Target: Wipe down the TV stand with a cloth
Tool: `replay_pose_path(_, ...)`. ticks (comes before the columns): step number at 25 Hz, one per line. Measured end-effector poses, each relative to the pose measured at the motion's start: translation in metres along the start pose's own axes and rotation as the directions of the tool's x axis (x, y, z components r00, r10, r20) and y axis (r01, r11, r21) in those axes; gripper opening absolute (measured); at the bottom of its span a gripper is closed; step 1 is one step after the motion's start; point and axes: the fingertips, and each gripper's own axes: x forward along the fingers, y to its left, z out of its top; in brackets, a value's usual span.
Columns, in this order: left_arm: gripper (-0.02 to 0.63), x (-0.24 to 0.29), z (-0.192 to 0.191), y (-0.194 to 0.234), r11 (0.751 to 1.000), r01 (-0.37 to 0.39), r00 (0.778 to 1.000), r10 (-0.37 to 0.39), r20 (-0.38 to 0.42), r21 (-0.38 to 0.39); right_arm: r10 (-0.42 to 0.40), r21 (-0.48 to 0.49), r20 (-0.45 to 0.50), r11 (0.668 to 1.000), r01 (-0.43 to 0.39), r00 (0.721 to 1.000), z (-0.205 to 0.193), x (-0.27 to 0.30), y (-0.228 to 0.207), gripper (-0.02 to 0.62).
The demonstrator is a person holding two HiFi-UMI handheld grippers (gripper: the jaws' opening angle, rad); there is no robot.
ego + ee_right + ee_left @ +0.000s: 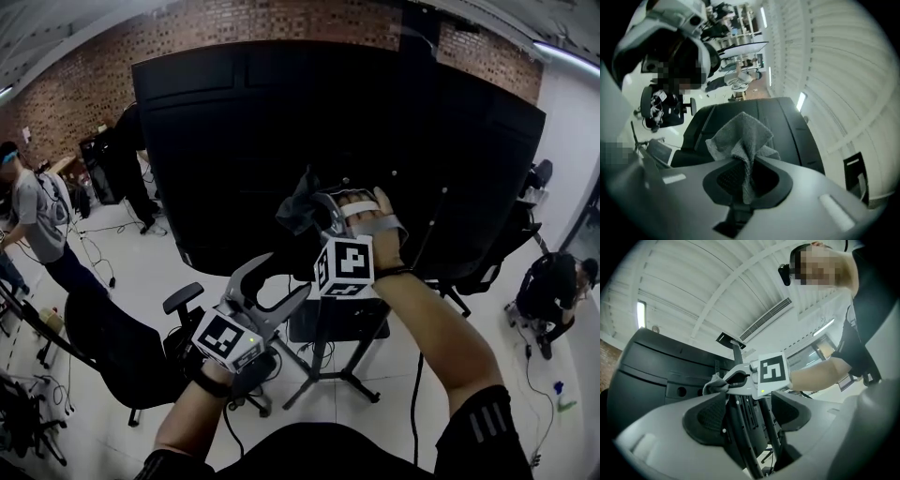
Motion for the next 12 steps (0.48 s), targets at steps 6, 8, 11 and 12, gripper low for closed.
replay_pose_path(6,0.319,-0.015,-0.008,0.009,1.0,0.007,1.0,-0.007,-0.002,-0.027,-0.022,-0.267,-0.116,0.964,-0.01,0.993,-0.002,0.027,-0.001,0.029)
replay_pose_path(8,0.319,-0.017,-0.01,0.014,1.0,0.006,1.0,-0.006,-0.002,-0.025,-0.021,-0.313,-0.153,0.949,-0.028,0.988,-0.004,0.035,0.0,0.029)
replay_pose_path(11,0.319,-0.021,-0.011,0.021,0.999,-0.003,1.0,0.002,-0.008,-0.034,-0.008,-0.349,-0.214,0.935,-0.069,0.977,-0.008,0.046,0.002,0.029)
replay_pose_path(12,0.319,-0.022,-0.013,0.022,0.999,-0.003,1.0,0.003,-0.01,-0.038,-0.004,-0.365,-0.232,0.927,-0.083,0.973,-0.009,0.05,0.003,0.029)
